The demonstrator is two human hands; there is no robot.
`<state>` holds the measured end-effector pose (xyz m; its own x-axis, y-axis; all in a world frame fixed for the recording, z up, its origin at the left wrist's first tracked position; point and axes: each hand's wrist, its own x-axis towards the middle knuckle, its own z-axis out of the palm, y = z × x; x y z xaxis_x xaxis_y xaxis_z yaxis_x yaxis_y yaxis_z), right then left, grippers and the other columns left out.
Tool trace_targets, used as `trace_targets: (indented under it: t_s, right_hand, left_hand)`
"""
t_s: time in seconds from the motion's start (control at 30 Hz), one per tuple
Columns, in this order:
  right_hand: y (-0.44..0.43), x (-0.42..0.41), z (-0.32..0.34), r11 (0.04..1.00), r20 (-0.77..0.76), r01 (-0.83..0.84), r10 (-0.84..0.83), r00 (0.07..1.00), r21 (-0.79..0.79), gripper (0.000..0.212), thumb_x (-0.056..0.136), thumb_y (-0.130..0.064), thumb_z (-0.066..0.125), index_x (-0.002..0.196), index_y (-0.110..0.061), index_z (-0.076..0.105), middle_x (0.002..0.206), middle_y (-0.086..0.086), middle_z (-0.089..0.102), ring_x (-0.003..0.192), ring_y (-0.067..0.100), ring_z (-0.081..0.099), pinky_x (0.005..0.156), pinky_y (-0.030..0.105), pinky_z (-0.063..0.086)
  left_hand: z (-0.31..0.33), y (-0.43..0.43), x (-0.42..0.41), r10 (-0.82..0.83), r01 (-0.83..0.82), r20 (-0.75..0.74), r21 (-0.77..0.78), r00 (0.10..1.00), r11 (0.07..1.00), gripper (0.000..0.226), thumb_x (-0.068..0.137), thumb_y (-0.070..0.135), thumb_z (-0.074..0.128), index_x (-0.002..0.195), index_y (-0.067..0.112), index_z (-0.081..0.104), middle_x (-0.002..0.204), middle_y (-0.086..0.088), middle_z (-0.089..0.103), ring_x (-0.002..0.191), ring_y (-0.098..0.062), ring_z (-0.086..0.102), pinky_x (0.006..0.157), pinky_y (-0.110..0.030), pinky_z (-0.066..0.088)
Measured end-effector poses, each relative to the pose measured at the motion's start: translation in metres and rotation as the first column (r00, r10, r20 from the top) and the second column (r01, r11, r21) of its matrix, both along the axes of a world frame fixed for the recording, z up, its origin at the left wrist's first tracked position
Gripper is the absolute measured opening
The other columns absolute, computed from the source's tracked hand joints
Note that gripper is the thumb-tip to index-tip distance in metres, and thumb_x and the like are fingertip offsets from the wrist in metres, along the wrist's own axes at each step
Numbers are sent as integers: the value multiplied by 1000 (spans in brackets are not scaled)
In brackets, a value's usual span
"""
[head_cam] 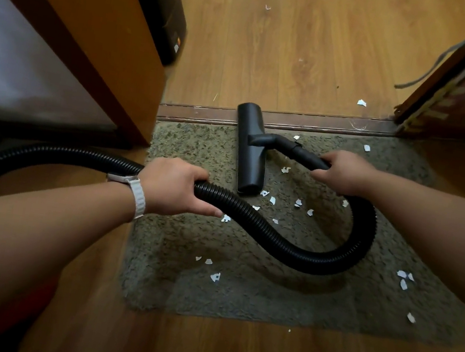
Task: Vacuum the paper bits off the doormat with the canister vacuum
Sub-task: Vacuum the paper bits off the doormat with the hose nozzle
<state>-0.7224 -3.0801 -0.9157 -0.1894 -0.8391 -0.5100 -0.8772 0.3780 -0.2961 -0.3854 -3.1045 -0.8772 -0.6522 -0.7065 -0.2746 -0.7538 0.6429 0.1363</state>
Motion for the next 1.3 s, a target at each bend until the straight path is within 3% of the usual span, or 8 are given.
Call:
trace_targets:
  t_s: [0.17, 0.47, 0.57, 0.7, 0.87, 1.07, 1.3]
  right_hand:
    - [9, 5, 6, 997, -11, -78, 78, 997, 23, 16, 89, -38, 65, 95, -24, 66, 77, 3, 65, 65, 18, 62, 54, 26, 43]
    - [27, -16, 12, 998, 5, 56, -56, 998, 4, 15, 91, -32, 65, 99, -19, 66, 75, 9, 66, 54, 24, 66, 49, 27, 52]
    - [28, 1, 14, 999, 29, 0, -1, 1000, 36, 13, 92, -34, 65, 101, -25, 63, 79, 8, 67, 59, 24, 67, 52, 30, 56]
    - [27, 33, 17, 988, 26, -141, 140, 990, 64, 14, 89, -36, 65, 98, -26, 65, 78, 5, 68, 61, 22, 67, 52, 25, 49]
    - [34, 58, 15, 960, -3, -258, 260, 966, 107, 12, 90, -36, 63, 94, -24, 65, 77, 2, 67, 67, 18, 64, 56, 26, 44]
    - [49, 59, 13, 951, -7, -289, 291, 957, 110, 15, 90, -37, 64, 96, -23, 66, 78, 1, 67, 70, 19, 66, 60, 28, 47]
    - [74, 36, 17, 956, -52, -268, 275, 960, 122, 14, 89, -38, 64, 88, -25, 64, 71, -4, 63, 66, 11, 60, 57, 28, 41]
  left_hand:
    - [1, 8, 5, -35, 35, 17, 5, 999, 999, 82, 52, 97, 28, 85, 29, 60, 64, 11, 58, 63, -5, 57, 53, -24, 40]
    - [-3, 33, 20, -105, 102, 42, 59, 994, 993, 79, 56, 97, 31, 86, 30, 60, 66, 11, 59, 62, -3, 57, 56, -23, 45]
    - [-1, 37, 33, -146, 143, 48, 56, 988, 988, 73, 62, 95, 39, 84, 29, 59, 66, 11, 59, 61, -3, 56, 60, -26, 51]
    - [-1, 45, 53, -204, 200, 66, 55, 977, 978, 62, 67, 93, 41, 73, 32, 48, 65, 10, 57, 60, -4, 56, 59, -26, 51]
    - [-7, 61, 75, -256, 251, 82, 59, 963, 966, 63, 68, 93, 39, 75, 30, 47, 68, 9, 58, 62, -7, 56, 58, -27, 48]
    - [-14, 73, 81, -293, 288, 83, 67, 953, 955, 68, 67, 94, 33, 77, 29, 49, 69, 9, 59, 63, -9, 59, 60, -28, 51]
    - [-24, 83, 67, -339, 329, 74, 123, 938, 936, 64, 71, 91, 41, 78, 29, 50, 67, 10, 57, 61, -9, 58, 60, -28, 53]
